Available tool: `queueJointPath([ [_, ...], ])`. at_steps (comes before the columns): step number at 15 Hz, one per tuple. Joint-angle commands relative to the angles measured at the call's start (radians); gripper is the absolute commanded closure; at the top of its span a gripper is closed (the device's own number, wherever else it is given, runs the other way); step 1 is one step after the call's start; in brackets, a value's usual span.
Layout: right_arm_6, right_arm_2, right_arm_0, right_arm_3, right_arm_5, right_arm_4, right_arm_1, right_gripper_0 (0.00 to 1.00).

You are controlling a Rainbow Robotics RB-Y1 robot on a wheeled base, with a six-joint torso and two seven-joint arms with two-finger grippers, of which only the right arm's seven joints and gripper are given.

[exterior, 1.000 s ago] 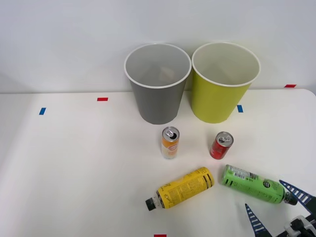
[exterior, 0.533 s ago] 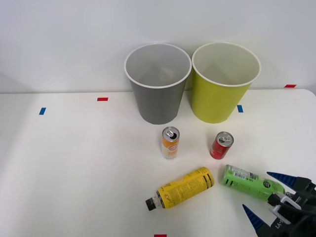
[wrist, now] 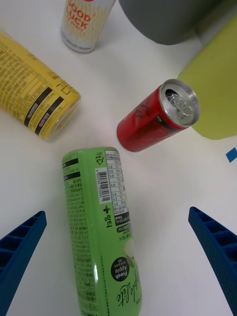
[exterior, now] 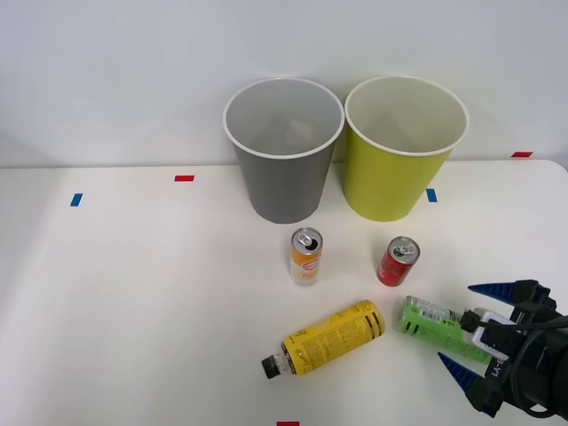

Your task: Put cans in the gray bin, plastic bottles in the light green bin

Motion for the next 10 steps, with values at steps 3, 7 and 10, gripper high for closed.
queueJointPath([
  [3, 0.036, 0.008, -0.107, -0.038, 0.247, -0.101, -0.007, 0.00],
  [7, 0.052, 0.083, -0.274, -0.028, 0.455, -0.121, 0.061, 0.00],
  [10, 0.056, 0.097, -0.378, 0.021, 0.595, -0.152, 0.111, 0.00],
])
